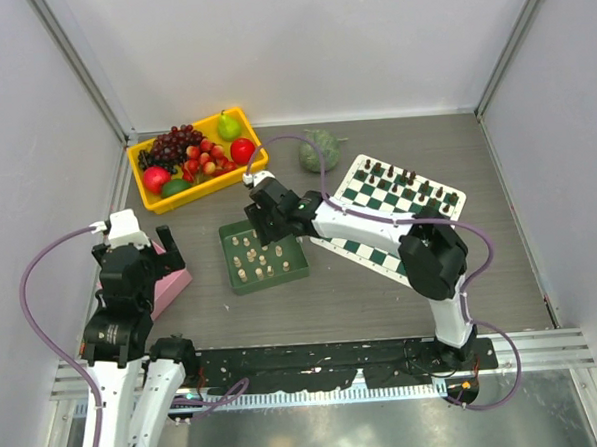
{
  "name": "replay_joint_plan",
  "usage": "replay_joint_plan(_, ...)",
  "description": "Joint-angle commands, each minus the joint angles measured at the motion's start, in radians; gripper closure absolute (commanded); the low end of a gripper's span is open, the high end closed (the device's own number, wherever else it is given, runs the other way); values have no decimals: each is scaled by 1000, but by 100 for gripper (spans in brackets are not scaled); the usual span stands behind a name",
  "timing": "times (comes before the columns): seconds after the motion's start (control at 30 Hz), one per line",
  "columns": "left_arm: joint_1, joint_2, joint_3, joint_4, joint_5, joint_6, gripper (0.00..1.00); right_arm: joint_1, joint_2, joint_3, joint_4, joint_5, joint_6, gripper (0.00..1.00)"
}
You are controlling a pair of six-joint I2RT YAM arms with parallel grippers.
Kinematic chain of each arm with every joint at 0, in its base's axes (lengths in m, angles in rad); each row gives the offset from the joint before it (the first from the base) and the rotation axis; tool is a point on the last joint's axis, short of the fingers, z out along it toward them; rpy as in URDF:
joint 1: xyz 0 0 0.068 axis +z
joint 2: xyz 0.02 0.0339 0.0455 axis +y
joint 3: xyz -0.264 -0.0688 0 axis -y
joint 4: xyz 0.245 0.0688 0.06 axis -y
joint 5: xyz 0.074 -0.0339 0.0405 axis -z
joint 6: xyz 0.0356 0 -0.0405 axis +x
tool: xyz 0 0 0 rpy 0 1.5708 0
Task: Set up the chess pieces on the board
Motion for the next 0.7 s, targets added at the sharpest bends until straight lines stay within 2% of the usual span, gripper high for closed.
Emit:
replay_joint_plan(0.0,6,-4,4,10,-24,8,1,14,38,110,-38,8,-27,46)
replay_joint_plan(0.33,6,14,7,9,-26,11,1,31,121,173,-50,-16,-22,46)
replay_joint_plan(0.43,6,14,7,10,-24,11,1,33,135,186,-72,22,-12,46)
replay_joint_plan(0.67,6,13,6,9,-24,11,1,31,155,173,-92,22,10,50)
